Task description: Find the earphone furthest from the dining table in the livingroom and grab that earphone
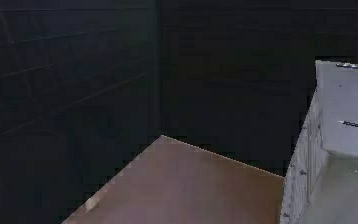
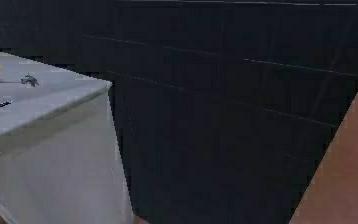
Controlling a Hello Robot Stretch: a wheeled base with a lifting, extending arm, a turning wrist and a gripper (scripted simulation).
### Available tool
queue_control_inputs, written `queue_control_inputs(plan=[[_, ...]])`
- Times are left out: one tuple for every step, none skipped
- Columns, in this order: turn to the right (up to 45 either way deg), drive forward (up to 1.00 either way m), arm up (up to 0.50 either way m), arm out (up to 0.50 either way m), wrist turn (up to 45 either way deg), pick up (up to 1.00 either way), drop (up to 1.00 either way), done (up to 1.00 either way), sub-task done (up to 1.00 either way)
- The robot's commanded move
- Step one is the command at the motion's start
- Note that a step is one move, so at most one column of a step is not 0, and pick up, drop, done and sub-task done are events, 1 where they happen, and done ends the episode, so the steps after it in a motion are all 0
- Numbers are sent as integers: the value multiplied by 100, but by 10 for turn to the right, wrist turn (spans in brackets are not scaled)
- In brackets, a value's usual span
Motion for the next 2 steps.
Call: queue_control_inputs(plan=[[450, 0, 0, 0, 0, 0, 0, 0, 0], [450, 0, 0, 0, 0, 0, 0, 0, 0]])
